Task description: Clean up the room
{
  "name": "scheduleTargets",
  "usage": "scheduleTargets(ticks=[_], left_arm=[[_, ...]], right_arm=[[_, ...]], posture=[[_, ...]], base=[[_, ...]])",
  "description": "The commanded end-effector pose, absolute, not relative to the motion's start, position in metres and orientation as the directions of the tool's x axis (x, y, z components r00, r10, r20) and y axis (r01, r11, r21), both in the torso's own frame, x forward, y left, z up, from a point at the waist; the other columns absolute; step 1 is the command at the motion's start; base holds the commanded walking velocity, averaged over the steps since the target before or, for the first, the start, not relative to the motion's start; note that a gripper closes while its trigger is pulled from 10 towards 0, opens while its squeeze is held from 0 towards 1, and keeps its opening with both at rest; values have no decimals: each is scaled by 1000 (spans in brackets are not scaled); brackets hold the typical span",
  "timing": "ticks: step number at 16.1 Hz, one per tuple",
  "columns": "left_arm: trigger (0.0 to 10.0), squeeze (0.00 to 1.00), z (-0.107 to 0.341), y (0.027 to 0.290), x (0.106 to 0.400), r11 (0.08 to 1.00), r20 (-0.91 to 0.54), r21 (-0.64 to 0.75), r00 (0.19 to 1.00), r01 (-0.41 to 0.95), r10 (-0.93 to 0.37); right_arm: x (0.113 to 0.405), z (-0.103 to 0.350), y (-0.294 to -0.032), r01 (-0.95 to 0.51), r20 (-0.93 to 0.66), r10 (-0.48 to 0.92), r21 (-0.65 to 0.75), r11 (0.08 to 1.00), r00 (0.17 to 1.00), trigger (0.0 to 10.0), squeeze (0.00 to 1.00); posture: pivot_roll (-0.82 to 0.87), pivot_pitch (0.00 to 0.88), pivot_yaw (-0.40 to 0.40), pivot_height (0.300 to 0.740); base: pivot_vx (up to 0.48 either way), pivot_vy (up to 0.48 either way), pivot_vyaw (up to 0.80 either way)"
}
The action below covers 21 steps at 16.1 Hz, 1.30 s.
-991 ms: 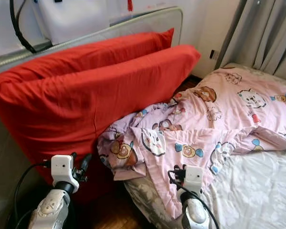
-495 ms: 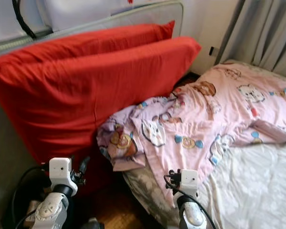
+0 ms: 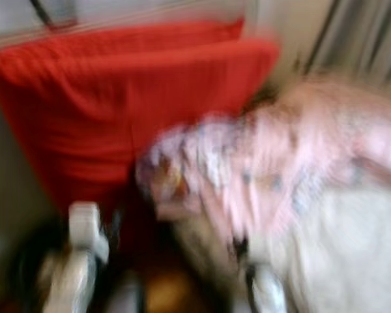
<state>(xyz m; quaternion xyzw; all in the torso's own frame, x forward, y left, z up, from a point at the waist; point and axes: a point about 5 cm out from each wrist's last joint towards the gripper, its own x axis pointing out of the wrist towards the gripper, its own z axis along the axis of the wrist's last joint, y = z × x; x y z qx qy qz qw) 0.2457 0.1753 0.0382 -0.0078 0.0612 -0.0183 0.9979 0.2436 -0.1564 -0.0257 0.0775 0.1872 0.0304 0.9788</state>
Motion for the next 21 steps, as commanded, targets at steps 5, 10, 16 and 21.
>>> scheduleTargets(ticks=[5,10,16,21], left_arm=[[10000,0,46,174,253,998,-100,-26,994,49,-52],[10000,0,47,174,255,998,-101,-27,993,55,-57],[10000,0,48,173,256,998,-101,-28,993,64,-67],[10000,0,48,173,256,997,-102,-31,992,67,-70]], right_arm=[[237,-33,-151,-59,-390,120,166,984,913,10000,0],[236,-35,-148,-54,-400,124,184,982,908,10000,0],[238,-38,-158,38,-440,45,179,983,897,10000,0],[237,-40,-162,152,-464,-34,220,964,885,10000,0]], posture=[[29,46,-14,646],[34,45,-11,646],[32,45,-7,646],[33,50,-6,646]], base=[[0,0,125],[0,0,640],[0,0,0],[0,0,0]])
